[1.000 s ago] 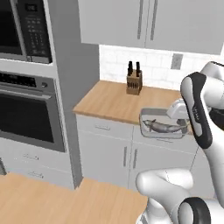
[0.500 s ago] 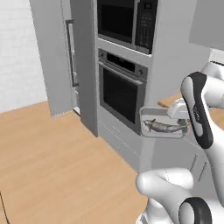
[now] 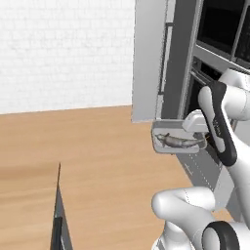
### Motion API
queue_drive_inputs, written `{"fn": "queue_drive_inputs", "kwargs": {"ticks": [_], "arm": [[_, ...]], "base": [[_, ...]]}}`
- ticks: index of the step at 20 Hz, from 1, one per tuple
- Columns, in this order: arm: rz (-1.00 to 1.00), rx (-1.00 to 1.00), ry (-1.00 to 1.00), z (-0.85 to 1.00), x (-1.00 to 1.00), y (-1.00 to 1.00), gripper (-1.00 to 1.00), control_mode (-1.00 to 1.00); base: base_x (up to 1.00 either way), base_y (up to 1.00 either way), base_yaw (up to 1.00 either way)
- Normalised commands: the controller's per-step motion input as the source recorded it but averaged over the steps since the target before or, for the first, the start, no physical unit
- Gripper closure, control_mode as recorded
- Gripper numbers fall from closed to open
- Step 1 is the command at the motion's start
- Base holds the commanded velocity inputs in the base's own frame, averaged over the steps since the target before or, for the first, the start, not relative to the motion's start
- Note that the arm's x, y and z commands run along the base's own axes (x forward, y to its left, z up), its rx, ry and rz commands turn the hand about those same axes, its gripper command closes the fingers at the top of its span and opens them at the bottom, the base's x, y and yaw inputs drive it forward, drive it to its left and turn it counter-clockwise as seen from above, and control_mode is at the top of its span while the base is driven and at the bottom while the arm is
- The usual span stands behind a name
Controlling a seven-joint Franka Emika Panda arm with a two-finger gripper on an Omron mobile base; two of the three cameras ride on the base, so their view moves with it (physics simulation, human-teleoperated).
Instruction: Take the meat container that has the fish and place it on the second highest rack of the freezer. Then take the vegetable container that has the sweet potato and carrot and place it on the highest rack of the freezer.
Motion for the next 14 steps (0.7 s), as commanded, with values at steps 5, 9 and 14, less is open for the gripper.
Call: {"fn": "queue_drive_inputs", "kwargs": {"ticks": [5, 9, 14], "arm": [[0.0, 0.0, 0.0, 0.0, 0.0, 0.0, 1.0, 1.0], [0.0, 0.0, 0.0, 0.0, 0.0, 0.0, 1.0, 1.0], [0.0, 0.0, 0.0, 0.0, 0.0, 0.0, 1.0, 1.0]], "base": [[0.99, -0.09, 0.2], [1.0, -0.02, 0.01], [1.0, 0.0, 0.0]]}}
